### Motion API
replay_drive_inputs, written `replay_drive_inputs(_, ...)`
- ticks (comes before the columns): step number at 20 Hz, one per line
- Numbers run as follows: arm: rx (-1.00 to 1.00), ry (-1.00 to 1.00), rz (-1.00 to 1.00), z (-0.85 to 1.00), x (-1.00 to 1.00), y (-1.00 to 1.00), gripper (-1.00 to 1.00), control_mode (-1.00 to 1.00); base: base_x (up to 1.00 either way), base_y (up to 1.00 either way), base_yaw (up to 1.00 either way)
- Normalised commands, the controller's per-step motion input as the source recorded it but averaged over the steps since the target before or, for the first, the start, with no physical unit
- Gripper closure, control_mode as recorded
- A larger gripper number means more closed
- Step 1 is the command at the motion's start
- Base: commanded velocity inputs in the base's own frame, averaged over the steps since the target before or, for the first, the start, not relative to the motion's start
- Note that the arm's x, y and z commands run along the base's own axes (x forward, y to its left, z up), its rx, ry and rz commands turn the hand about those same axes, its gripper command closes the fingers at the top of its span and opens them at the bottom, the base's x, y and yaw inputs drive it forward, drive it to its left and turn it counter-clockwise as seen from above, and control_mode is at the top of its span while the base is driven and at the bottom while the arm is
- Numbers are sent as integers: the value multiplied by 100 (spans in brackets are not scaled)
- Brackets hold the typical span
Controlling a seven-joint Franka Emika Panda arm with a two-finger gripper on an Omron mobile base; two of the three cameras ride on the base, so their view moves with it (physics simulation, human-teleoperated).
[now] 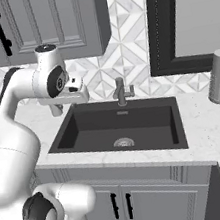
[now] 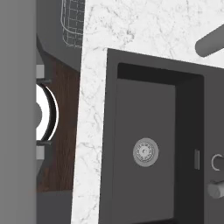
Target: Pick up the cup and bowl from the counter, place them in the dishwasher, and close the dishwasher door.
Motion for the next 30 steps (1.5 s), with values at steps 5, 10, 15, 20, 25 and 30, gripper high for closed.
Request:
replay_drive_inputs(5, 1, 3, 0, -14, -2, 25, -100, -100, 0, 0, 0)
replay_drive_inputs(10, 0, 6, 4, -27, 0, 42, -100, -100, 0, 0, 0)
replay_drive_inputs(15, 0, 1, 2, -8, 0, 9, -100, -100, 0, 0, 0)
replay_drive_inputs(20, 0, 0, 0, 0, 0, 0, -100, -100, 0, 0, 0)
replay_drive_inputs(25, 11, 2, 0, -12, 15, 64, -100, -100, 0, 0, 0)
replay_drive_inputs(30, -3, 0, 2, 3, 8, 100, -100, -100, 0, 0, 0)
